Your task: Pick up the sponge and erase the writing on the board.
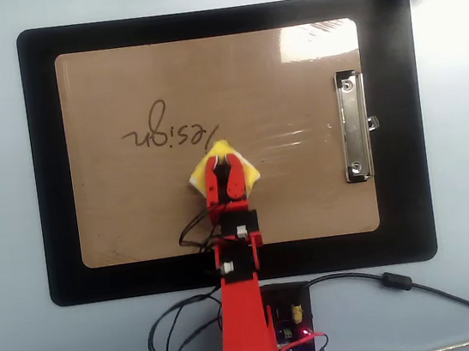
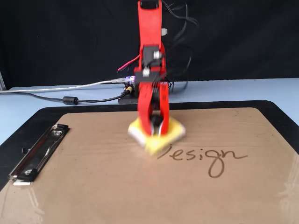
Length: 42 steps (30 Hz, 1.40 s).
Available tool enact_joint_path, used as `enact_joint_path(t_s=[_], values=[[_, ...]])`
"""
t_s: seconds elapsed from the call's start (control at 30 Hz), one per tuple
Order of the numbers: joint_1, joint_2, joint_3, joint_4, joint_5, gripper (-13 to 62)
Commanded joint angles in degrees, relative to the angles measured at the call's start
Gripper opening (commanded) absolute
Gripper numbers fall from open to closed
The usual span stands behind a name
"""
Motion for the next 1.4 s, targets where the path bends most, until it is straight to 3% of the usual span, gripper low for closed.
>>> enact_joint_path(t_s=[0.0,0.13,0.17,0.23,0.37,0.43,0.5,0.63,0.7,0.77,0.93,1.0,1.13,1.2,1.37], values=[[-1.93,-1.41,-2.46,-0.18,-2.55,-7.9],[-3.25,-30.15,-24.08,-7.82,-2.64,-7.9],[-3.25,-32.7,-27.07,-8.61,-2.64,-7.9],[-3.25,-28.12,-24.08,-7.65,-2.81,-7.9],[-2.99,-0.62,-2.64,-1.93,-2.99,-7.9],[-2.99,5.98,3.96,0.09,-2.81,-7.9],[-2.99,0.53,0.53,-1.49,-2.81,-7.9],[-1.85,-27.69,-19.78,-11.51,-2.64,-7.9],[-1.58,-33.31,-24.17,-15.56,-2.55,-7.9],[-1.67,-28.48,-16.08,-16.7,-2.55,-7.9],[-0.44,-1.76,7.38,-13.62,-1.76,-7.9],[0.09,-5.89,3.78,-13.71,-0.88,-7.9],[2.55,-30.76,-18.19,-15.47,-0.88,-7.9],[3.08,-31.29,-19.6,-15.73,-0.62,-7.9],[3.34,-2.2,7.73,-15.38,-0.7,-7.9]])
